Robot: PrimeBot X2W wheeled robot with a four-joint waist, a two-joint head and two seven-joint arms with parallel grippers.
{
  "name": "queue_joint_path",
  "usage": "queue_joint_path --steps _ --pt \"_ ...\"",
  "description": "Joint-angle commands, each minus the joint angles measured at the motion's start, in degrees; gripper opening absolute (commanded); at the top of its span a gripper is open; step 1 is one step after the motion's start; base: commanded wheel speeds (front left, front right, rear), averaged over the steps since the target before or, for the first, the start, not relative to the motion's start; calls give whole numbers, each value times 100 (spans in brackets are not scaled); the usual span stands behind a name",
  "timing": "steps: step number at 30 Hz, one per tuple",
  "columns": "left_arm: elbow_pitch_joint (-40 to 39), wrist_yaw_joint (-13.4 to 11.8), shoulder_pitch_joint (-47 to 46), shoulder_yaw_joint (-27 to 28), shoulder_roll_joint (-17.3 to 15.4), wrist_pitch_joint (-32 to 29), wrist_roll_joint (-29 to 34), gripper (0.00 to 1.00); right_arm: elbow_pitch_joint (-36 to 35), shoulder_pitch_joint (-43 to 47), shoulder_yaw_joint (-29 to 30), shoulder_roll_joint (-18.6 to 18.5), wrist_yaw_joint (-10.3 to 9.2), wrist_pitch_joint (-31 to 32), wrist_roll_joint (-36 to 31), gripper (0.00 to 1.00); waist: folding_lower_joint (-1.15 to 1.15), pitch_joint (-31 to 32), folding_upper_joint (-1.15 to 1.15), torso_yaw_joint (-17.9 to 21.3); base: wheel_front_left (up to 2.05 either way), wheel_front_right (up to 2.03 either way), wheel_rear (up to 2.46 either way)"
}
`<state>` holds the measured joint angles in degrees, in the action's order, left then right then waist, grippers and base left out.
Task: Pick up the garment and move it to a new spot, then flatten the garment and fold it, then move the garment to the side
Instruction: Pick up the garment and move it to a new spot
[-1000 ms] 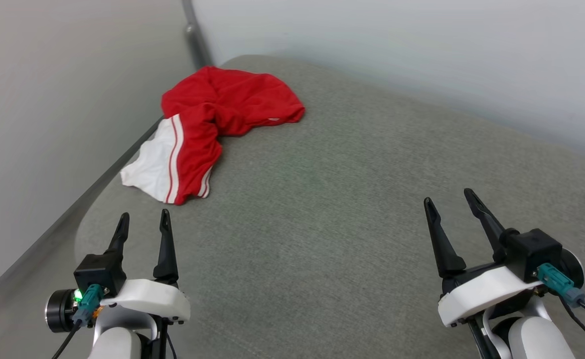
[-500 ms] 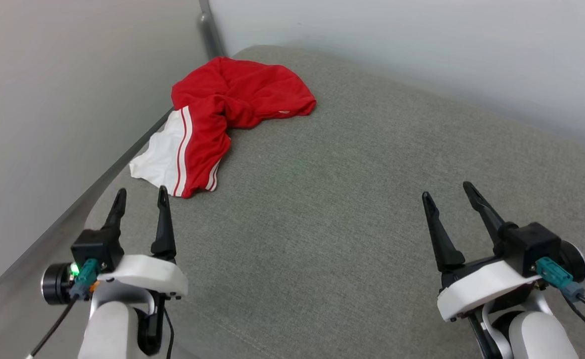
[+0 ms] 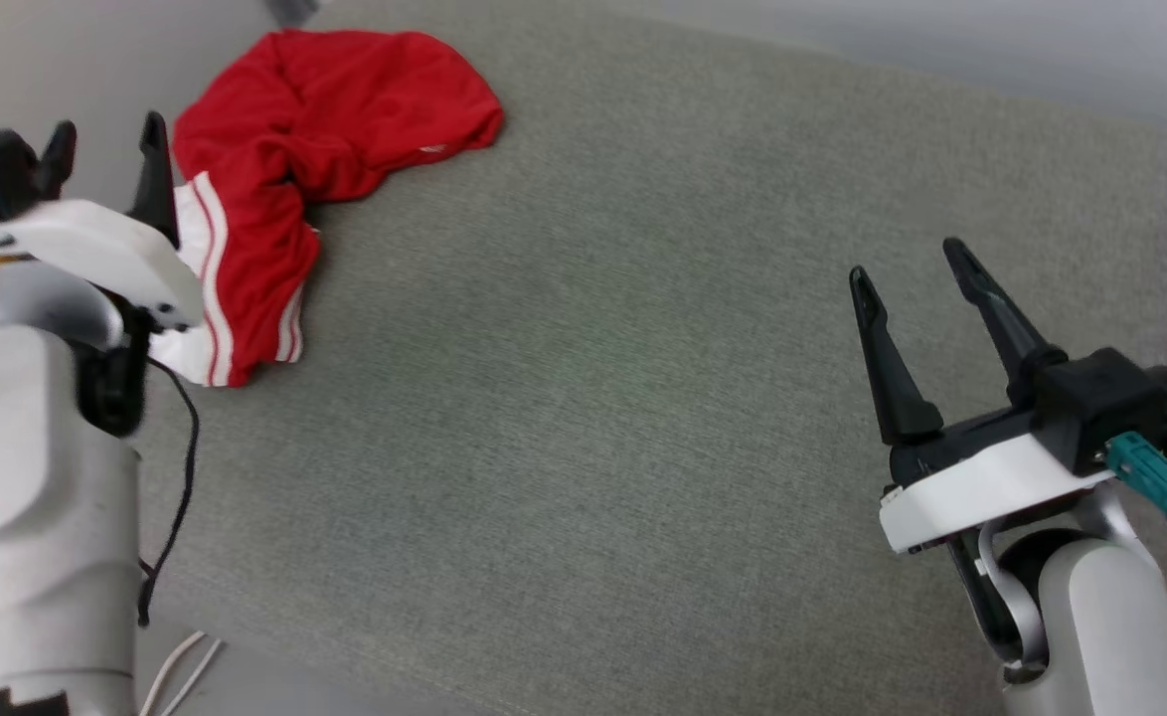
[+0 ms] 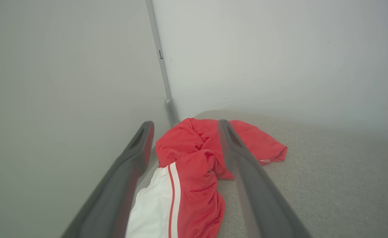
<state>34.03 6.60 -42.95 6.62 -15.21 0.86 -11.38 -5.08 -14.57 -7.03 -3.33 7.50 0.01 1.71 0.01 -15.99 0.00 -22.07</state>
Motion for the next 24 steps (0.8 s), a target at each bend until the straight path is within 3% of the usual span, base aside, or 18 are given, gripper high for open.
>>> queue_joint_path --steps 1,9,14,18,19,24 --pt "24 15 -102 17 -31 -71 -49 100 -31 -103 -1 -27 -2 23 31 100 -1 -503 0 439 0 0 0" --pt "796 81 -1060 -46 -879 -1783 -641 100 -276 -526 -100 -137 -2 46 90 100 -1 -1420 0 986 0 0 0" --pt "1202 87 -1206 82 -1206 -2592 -1004 100 -348 -681 -169 -177 -2 25 129 100 -1 -1724 0 1179 0 0 0" --pt "1440 -9 -1150 252 -1284 -2989 -1221 100 -395 -743 -182 -203 -2 57 162 100 -1 -1877 0 1260 0 0 0" --pt "1656 -174 -991 380 -1292 -3337 -1369 100 -415 -776 -213 -221 -2 78 180 100 -1 -1941 0 1309 0 0 0" --pt "1901 -380 -552 412 -1224 -3709 -1427 100 -429 -740 -187 -228 -2 97 227 100 -1 -1948 0 1332 0 0 0"
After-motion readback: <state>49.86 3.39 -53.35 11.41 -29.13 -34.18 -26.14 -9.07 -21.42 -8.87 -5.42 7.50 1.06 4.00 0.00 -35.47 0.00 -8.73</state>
